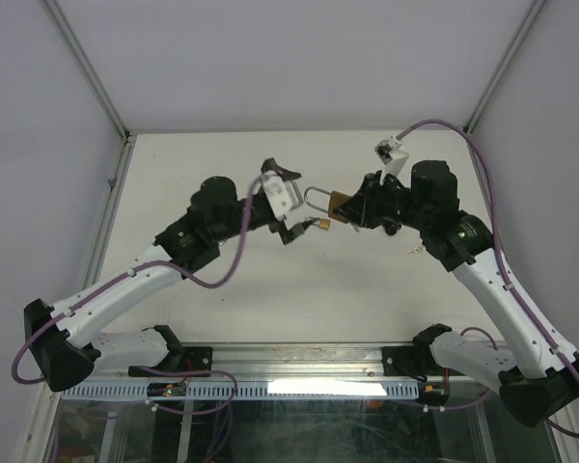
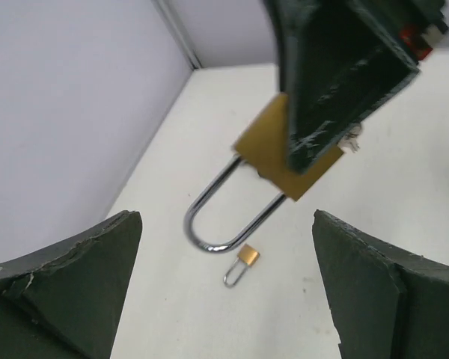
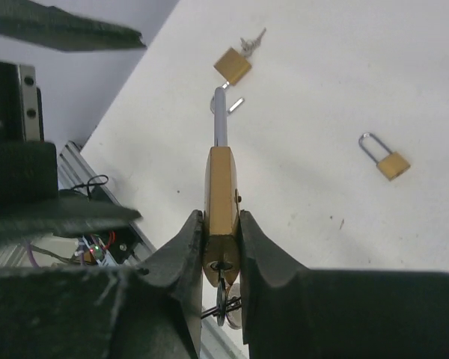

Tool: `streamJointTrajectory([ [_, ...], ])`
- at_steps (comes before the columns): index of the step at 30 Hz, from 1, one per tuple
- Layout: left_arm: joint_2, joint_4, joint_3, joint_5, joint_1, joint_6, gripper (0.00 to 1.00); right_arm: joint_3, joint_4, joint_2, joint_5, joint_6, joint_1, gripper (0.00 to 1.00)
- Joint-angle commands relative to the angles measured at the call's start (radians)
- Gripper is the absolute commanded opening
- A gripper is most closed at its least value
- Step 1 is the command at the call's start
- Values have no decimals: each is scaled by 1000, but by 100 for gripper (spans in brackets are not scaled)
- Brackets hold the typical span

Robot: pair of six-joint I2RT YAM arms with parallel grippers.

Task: Unlock with the key

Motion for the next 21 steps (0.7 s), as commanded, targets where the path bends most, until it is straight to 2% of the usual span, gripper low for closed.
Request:
streamJointTrajectory([
  [1,-119,307,-6,293,166,-543,99,172,245,-15,-254,-15,-66,0],
  [4,-131,489,-53,322,252,-874,99,258,421,27,-299,61,-78,0],
  [5,-132,536,-66,323,269,-928,99,287,470,40,-302,85,-78,0],
  [8,-132,676,-91,350,272,-987,98,360,599,78,-292,152,-78,0],
  [11,-101,804,-75,358,271,-1065,91,401,721,110,-291,213,-76,0],
  [15,9,971,37,344,263,-1217,74,451,805,155,-289,250,-57,0],
  [19,109,1098,118,292,226,-1274,70,445,890,163,-261,263,-31,0],
  [21,132,1129,122,238,191,-1275,63,435,915,162,-247,264,-20,0],
])
